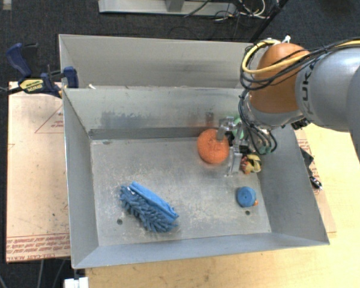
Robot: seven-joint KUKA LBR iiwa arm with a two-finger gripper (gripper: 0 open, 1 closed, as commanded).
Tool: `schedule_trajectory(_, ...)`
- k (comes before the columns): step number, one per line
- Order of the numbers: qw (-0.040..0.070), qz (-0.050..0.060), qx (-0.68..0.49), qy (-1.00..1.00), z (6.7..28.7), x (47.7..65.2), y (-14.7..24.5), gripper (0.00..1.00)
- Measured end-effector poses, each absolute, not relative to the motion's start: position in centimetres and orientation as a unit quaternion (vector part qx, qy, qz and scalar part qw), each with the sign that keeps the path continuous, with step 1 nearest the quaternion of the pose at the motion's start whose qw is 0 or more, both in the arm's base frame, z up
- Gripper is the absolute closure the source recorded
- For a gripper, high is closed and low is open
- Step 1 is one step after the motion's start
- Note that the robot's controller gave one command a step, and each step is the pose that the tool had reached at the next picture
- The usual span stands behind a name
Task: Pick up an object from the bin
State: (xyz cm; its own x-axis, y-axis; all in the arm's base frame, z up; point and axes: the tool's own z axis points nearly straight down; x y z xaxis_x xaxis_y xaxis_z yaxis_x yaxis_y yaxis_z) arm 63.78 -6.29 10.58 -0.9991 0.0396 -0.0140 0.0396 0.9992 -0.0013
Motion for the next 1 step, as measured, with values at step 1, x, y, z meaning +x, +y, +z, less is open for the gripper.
schedule_trajectory(1, 0.01, 0.001, 0.104, 0.995, 7.42, 64.56, -3.11, 1.0)
